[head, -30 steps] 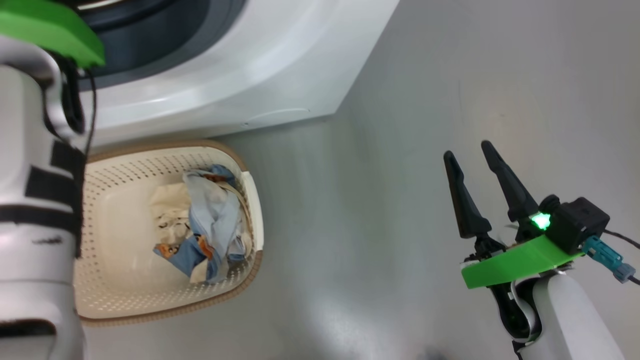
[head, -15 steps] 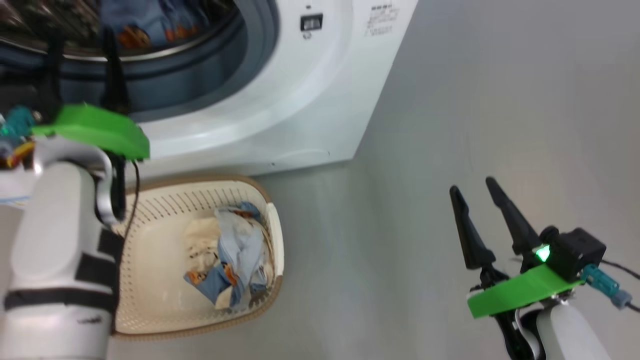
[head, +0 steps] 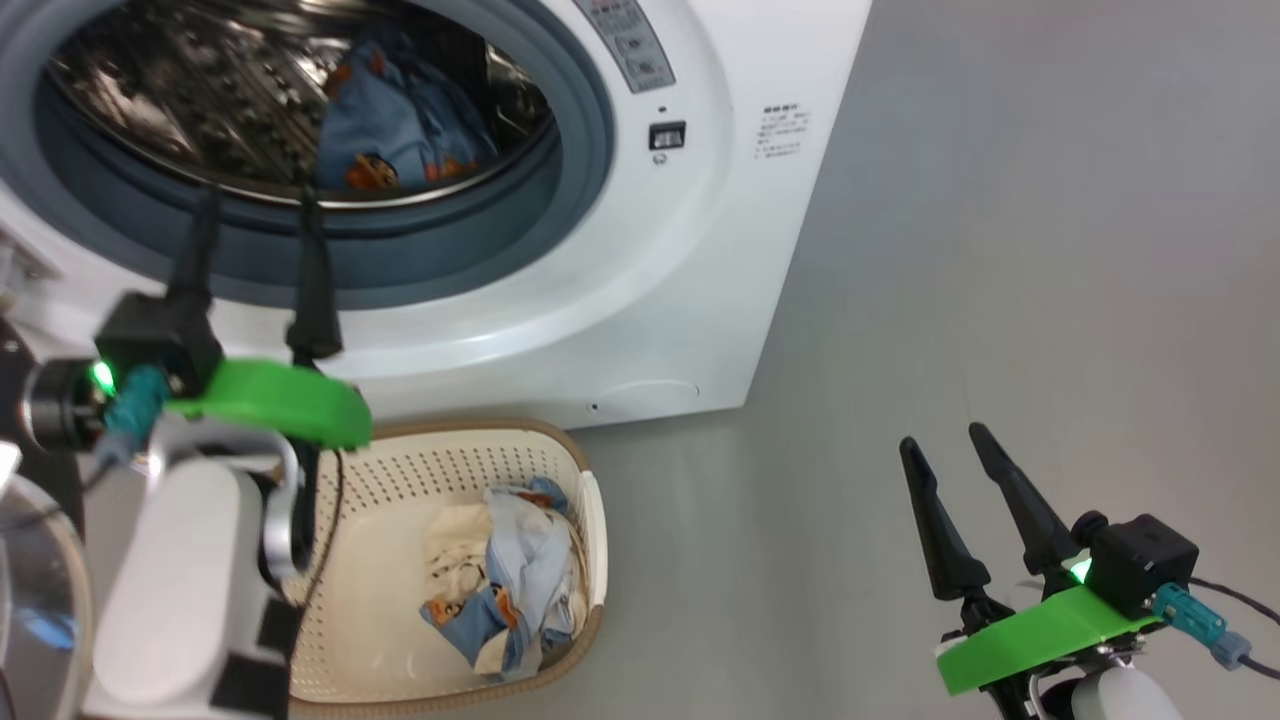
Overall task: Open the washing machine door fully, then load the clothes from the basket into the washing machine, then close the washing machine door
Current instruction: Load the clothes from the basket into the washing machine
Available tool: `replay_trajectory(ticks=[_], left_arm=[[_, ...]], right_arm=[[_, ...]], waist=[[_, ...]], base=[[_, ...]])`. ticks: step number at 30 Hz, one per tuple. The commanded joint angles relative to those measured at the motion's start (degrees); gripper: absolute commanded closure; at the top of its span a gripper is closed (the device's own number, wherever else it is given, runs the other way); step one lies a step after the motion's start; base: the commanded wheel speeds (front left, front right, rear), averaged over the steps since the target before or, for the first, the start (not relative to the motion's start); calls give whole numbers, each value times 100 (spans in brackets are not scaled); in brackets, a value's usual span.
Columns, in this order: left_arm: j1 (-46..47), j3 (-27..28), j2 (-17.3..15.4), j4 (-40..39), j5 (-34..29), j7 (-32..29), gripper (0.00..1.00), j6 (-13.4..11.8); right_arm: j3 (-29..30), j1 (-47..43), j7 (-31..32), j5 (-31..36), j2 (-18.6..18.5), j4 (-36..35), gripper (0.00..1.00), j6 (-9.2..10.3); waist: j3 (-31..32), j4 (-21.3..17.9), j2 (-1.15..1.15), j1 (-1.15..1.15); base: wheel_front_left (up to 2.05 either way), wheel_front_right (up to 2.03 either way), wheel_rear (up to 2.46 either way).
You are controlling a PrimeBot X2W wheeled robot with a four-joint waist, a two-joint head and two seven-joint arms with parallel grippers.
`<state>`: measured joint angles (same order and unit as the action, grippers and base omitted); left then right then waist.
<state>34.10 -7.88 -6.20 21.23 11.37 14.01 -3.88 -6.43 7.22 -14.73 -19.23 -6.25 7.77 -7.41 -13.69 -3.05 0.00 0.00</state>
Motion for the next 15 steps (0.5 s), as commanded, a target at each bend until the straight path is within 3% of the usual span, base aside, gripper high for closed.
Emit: replay_trajectory(ticks=[1, 15], left_arm=[[-216, 97, -156, -415, -69, -71, 0, -83], [-1934, 180, -416, -2223, -191, -491, 0, -516]], right_arm=[[-98, -89, -27, 65, -6, -117, 0, -8], [-107, -389, -27, 62, -6, -76, 0, -8]], waist=[[191, 95, 0, 0], [688, 106, 0, 0]], base=[[0, 0, 0], [0, 0, 0]])
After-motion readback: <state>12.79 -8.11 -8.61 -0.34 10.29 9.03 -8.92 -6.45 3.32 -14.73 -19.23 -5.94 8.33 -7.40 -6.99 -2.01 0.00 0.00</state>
